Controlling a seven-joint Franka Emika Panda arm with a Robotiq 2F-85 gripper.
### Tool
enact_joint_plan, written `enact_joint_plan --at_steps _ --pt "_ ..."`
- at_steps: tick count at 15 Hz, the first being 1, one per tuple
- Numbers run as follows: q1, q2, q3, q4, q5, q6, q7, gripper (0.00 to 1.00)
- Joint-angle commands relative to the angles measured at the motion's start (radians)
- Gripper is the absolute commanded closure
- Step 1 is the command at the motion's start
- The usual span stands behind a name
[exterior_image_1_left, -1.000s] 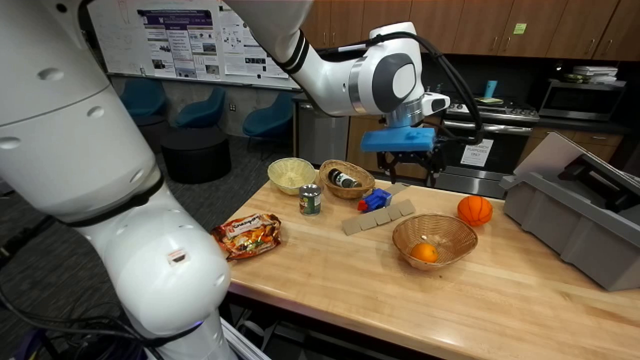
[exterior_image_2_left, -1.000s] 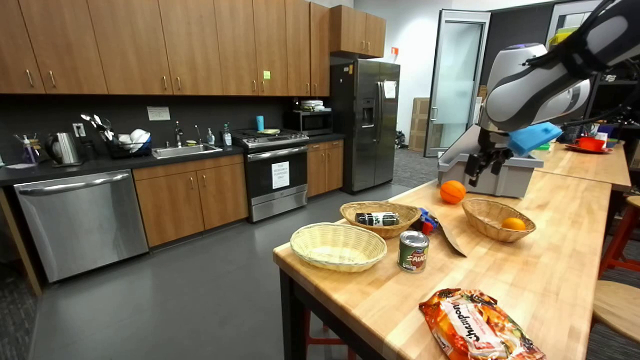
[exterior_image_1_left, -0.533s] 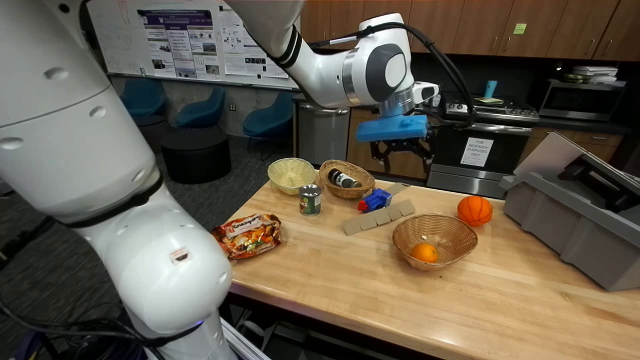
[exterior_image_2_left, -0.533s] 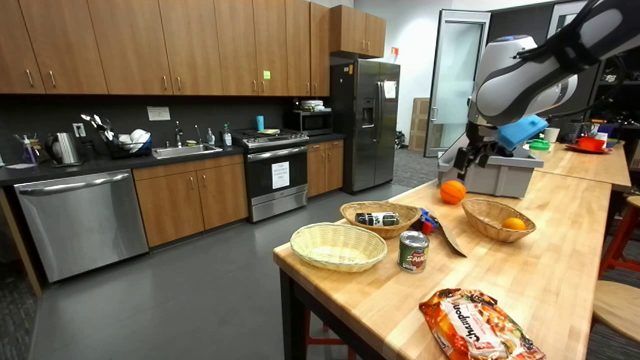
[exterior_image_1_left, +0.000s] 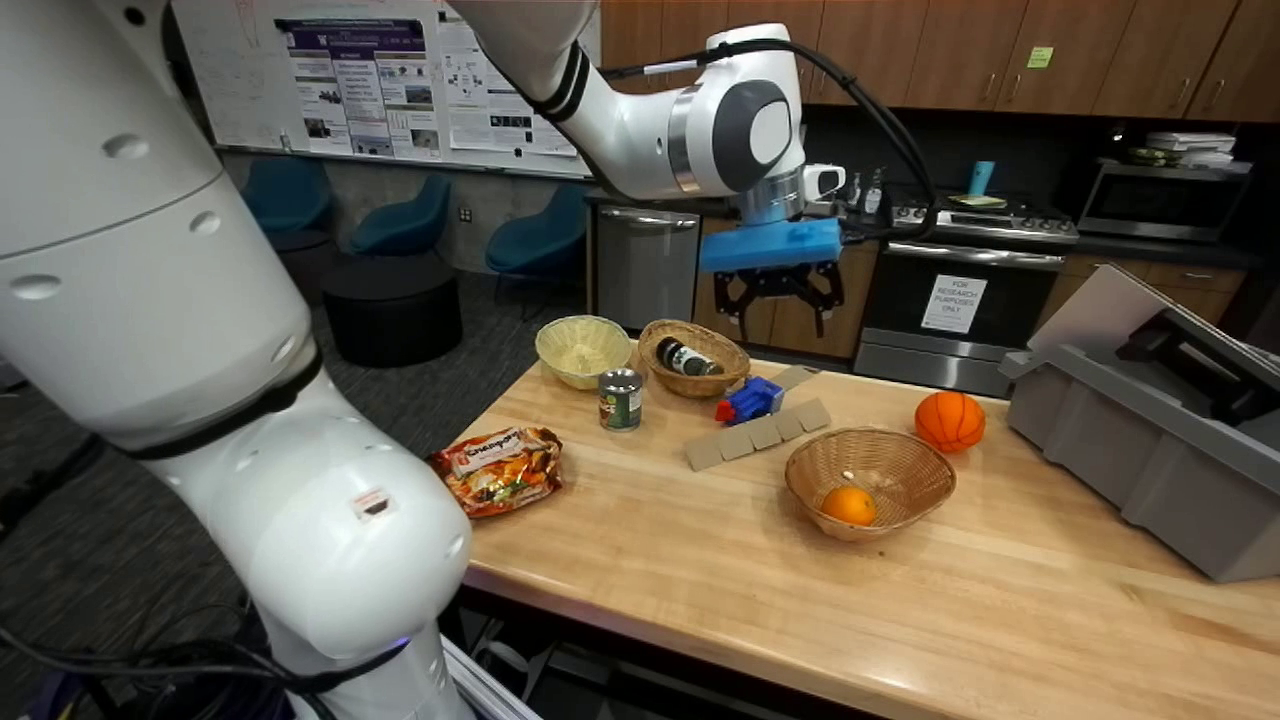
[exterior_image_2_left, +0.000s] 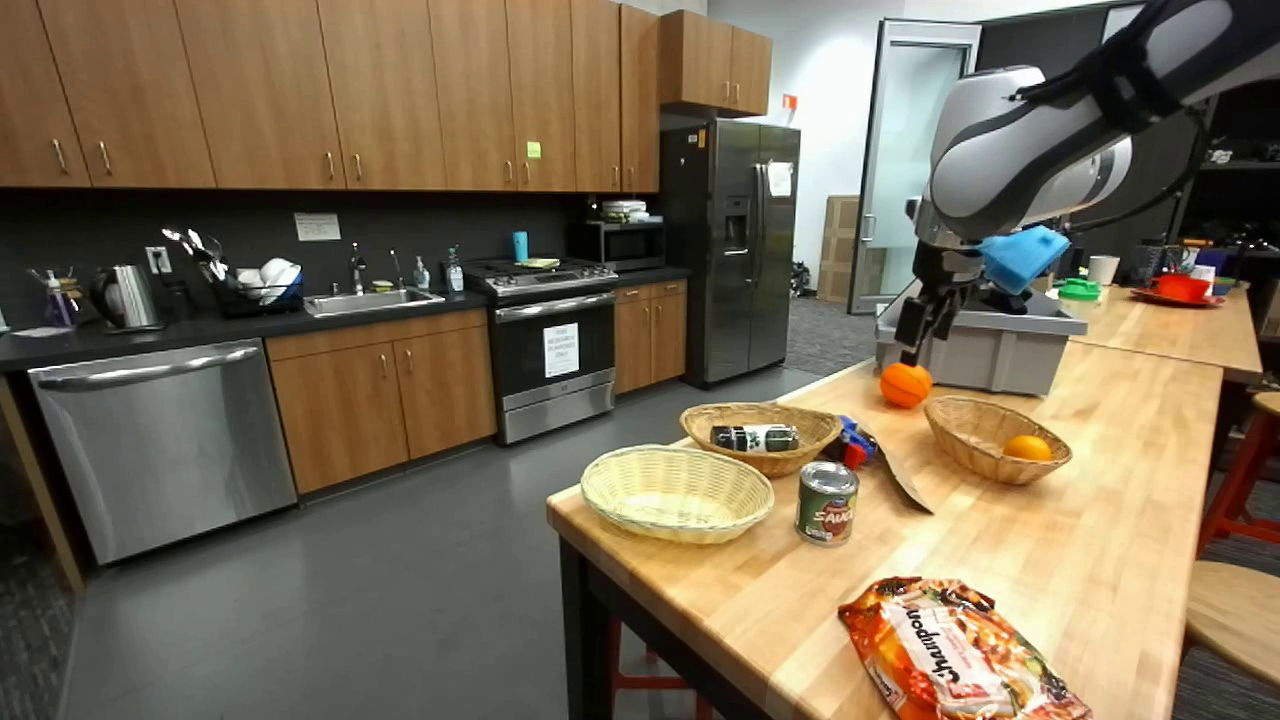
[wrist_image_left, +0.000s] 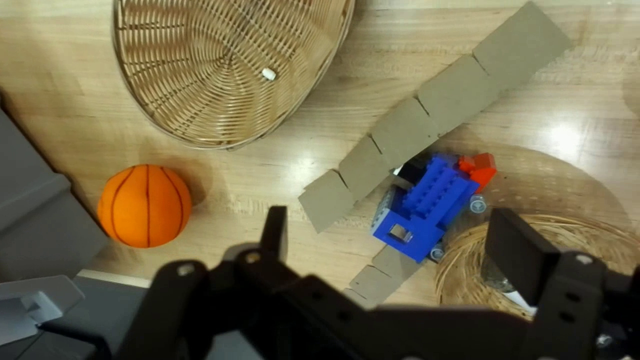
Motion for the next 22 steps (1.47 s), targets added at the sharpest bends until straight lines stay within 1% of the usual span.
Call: enact_joint_plan --at_steps 1,4,7,11,14,17,22 --pt "0.027 0.000 -0.016 0.024 0.050 -0.056 -0.129 0.00" --pt "0.046 0.009 -0.021 0.044 0.093 -0.090 -0.221 0.00" --pt "0.060 0.020 -0.016 0.067 0.113 -0.112 -0.275 0.00" --pt "0.076 0.032 0.000 0.095 0.110 -0.118 -0.295 0.00" --pt "0.086 0.045 0.013 0.106 0.099 -0.099 -0.297 0.00" --pt "0.088 0.045 0.021 0.094 0.070 -0.063 -0.328 0.00" --pt "0.077 -0.005 0.015 0.015 0.016 -0.031 -0.424 0.00"
